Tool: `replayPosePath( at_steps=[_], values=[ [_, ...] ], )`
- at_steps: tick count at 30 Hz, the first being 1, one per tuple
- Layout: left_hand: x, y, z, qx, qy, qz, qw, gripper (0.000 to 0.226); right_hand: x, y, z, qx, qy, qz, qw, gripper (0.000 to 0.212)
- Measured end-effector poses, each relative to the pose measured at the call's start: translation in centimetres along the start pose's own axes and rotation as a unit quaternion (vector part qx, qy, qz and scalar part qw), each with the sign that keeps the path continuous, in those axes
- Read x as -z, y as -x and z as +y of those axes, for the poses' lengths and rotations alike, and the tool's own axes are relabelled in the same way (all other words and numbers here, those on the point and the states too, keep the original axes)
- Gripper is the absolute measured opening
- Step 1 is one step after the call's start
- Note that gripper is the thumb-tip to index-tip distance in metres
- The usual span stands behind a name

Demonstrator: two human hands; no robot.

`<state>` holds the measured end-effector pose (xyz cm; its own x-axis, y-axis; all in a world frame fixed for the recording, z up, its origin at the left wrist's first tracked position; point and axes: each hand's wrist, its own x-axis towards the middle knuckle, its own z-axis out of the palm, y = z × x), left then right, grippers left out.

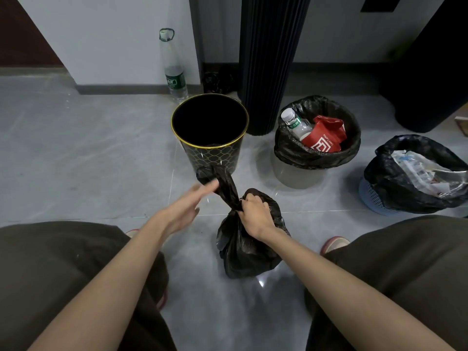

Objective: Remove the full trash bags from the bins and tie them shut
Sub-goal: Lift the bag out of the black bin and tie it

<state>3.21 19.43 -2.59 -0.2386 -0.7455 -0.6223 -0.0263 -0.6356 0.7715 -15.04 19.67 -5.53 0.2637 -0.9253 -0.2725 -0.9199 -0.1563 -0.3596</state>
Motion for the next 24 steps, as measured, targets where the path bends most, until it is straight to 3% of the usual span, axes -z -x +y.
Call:
replayPosePath(
  at_steps=[2, 4, 8, 10, 13, 15, 17, 19, 22, 24],
  values=[
    [-0.8, -0.1, -1.6, 0.026, -0.126, 0.004, 0.992, 0.127, 0.1, 0.0, -0.2, 0.002, -0.002, -0.005, 1.0, 0.025],
    [-2.1, -0.9, -2.1, -0.014, -0.192, 0.023, 0.981, 0.102, 0.1, 0.1, -0.5, 0.02, 0.009, -0.015, 1.0, 0.027],
    [-3.5, -1.5, -0.5, -0.098, -0.165, 0.062, 0.979, 0.041, -0.4, 0.2, -1.3, 0.06, 0.033, -0.04, 0.997, 0.032],
    [-3.7, -1.6, -0.2, -0.107, -0.084, 0.108, 0.985, 0.036, -0.4, 0.2, -1.4, 0.068, 0.006, -0.049, 0.996, 0.037],
    [-3.8, -1.9, 0.2, -0.104, 0.184, 0.149, 0.966, 0.036, 0.2, 0.3, -0.5, 0.08, -0.079, -0.071, 0.991, 0.029],
    [-3.4, -2.1, 0.6, -0.113, 0.302, 0.165, 0.932, 0.038, 1.2, 0.4, 0.7, 0.072, -0.111, -0.068, 0.989, 0.053],
    [-3.0, -2.2, 0.5, -0.122, 0.341, 0.173, 0.916, 0.037, 2.4, 0.7, 1.8, 0.054, -0.106, -0.061, 0.991, 0.068],
    [-2.9, -2.2, 0.1, -0.109, 0.292, 0.178, 0.933, 0.038, 3.8, 1.1, 2.6, 0.026, -0.059, -0.069, 0.996, 0.057],
    [-2.7, -2.0, -0.5, -0.097, 0.124, 0.196, 0.968, 0.037, 5.6, 1.8, 3.8, -0.06, 0.04, -0.095, 0.993, 0.023],
    [-2.6, -2.0, -0.6, -0.115, 0.007, 0.212, 0.971, 0.035, 6.6, 2.2, 4.6, -0.119, 0.094, -0.102, 0.983, 0.022]
  ],
)
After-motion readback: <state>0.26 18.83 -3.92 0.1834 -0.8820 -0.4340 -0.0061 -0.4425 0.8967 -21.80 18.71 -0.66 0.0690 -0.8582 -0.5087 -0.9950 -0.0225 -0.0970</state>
